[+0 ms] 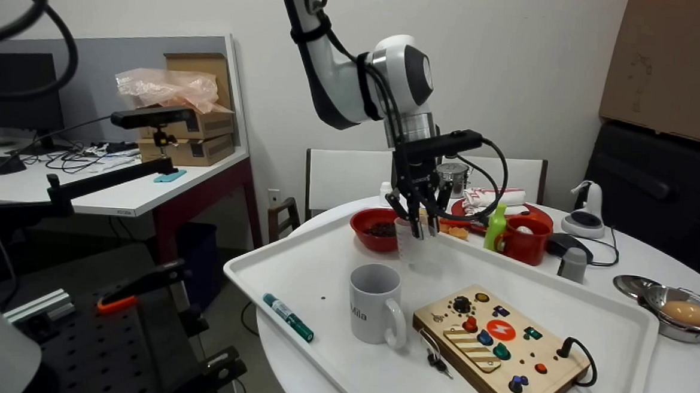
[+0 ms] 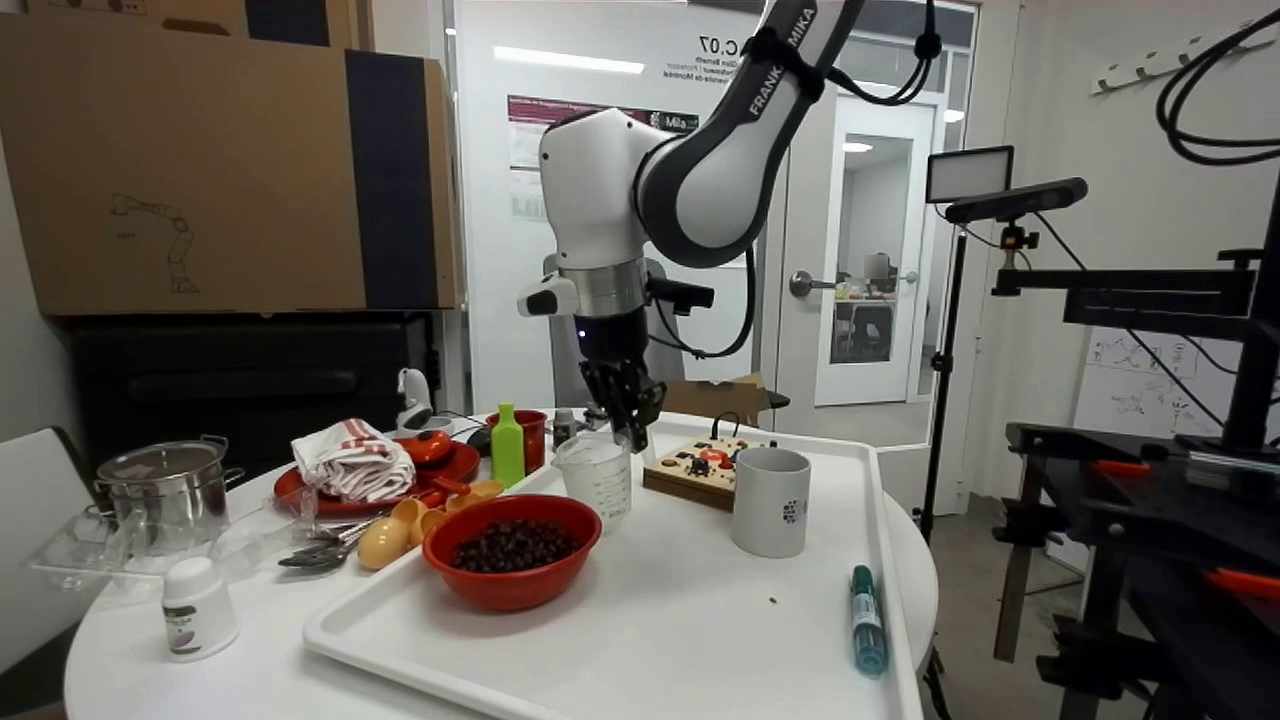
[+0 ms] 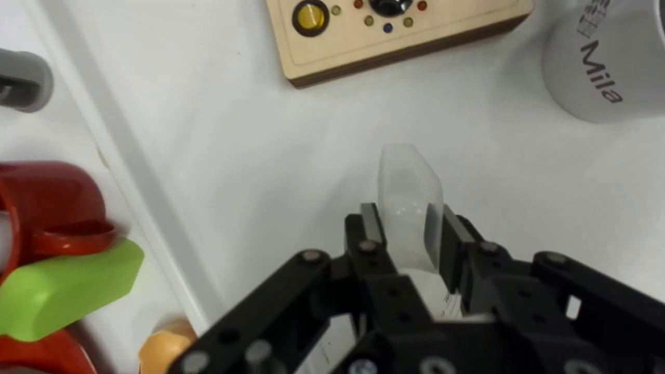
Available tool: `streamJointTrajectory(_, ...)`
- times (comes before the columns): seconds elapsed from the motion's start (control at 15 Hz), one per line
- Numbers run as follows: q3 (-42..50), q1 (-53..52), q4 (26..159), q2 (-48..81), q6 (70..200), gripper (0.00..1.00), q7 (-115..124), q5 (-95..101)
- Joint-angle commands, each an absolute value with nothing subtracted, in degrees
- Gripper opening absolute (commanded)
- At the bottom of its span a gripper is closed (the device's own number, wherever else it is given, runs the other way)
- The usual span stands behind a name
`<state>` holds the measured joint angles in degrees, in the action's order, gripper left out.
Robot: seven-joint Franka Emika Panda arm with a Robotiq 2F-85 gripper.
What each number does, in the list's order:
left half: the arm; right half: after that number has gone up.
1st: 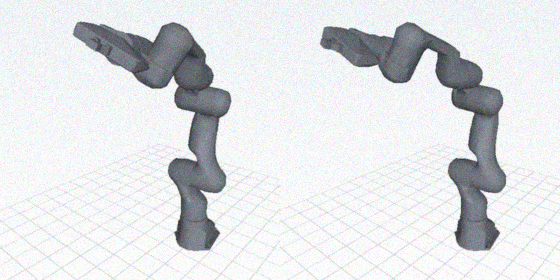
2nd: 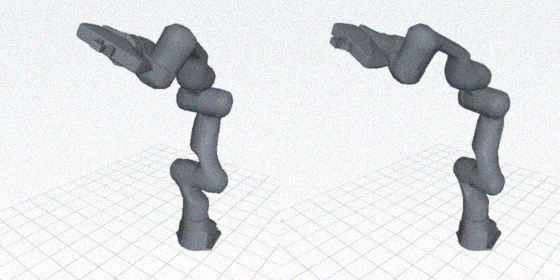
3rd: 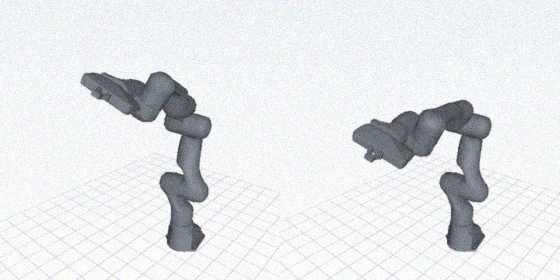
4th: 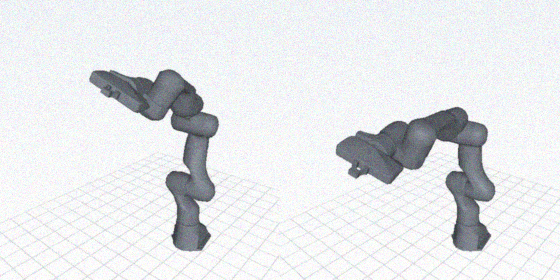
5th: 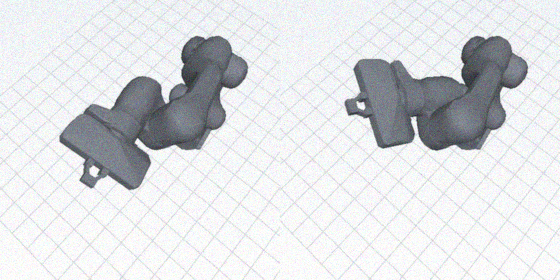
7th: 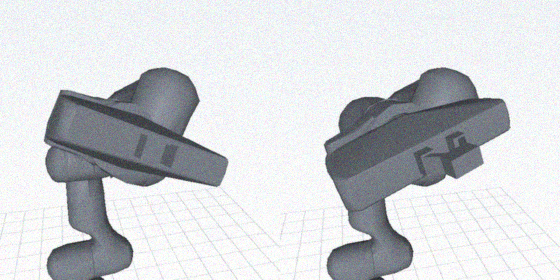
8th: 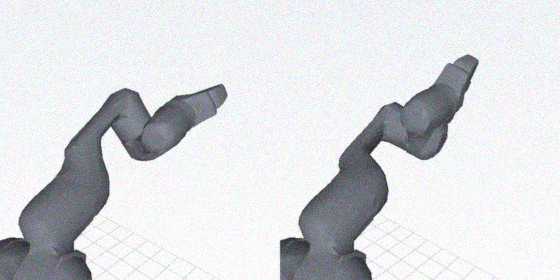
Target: Pour the contents in the clear jug into the red bowl
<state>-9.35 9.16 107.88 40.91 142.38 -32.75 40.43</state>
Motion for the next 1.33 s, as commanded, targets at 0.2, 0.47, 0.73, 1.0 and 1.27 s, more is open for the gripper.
streamJointTrajectory(0.2, -8.51, 8.66, 103.11, 43.89, 143.8, 0.53, -39.85, 24.88)
streamJointTrajectory(0.47, -6.03, 6.26, 102.16, 43.82, 145.1, 0.76, -38.52, 24.74)
streamJointTrajectory(0.73, -4.12, 4.72, 102.11, 43.29, 146.12, 1.0, -37.94, 25.35)
streamJointTrajectory(1.0, -6.75, 6.99, 103.73, 39.75, 144.22, 1.0, -42.22, 22.3)
streamJointTrajectory(1.27, -8.89, 8.31, 106.33, 34.38, 145.76, 1.0, -47.32, 18.48)
